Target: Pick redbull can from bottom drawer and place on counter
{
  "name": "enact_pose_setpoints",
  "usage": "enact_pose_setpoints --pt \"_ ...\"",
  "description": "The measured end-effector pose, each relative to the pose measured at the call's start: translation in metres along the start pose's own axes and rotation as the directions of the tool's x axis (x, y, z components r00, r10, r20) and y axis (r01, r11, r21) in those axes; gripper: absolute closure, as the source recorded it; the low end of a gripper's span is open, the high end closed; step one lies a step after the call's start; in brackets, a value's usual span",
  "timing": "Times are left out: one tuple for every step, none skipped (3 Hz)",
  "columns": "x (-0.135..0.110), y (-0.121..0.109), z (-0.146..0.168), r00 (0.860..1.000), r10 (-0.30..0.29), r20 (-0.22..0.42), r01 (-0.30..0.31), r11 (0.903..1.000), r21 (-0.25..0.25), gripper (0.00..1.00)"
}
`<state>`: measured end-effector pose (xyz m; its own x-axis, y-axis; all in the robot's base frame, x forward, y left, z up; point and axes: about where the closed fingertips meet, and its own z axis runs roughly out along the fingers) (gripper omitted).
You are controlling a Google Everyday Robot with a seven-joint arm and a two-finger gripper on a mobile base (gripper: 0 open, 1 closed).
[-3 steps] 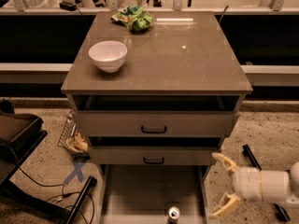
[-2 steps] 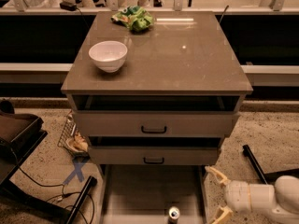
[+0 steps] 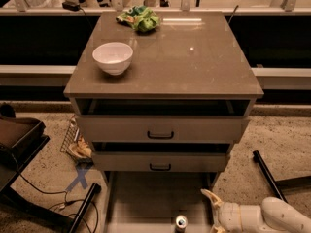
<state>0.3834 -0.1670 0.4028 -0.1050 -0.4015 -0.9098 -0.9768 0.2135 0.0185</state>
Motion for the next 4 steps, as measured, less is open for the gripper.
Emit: enact_pose_setpoints --pt "0.002 0.000 0.001 1.000 0.001 0.001 -0.001 1.0000 -0.001 0.00" --pt "0.024 -0.012 0.017 1.000 0.008 0.009 -0.008 0.9999 -0.010 0.00" --pt "0.061 -0.026 0.043 0.999 -0.021 0.035 0.022 0.9991 -0.037 0.00" --pt "0.102 -0.042 0.067 0.997 -0.050 0.063 0.053 0.9972 -0.052 0.00"
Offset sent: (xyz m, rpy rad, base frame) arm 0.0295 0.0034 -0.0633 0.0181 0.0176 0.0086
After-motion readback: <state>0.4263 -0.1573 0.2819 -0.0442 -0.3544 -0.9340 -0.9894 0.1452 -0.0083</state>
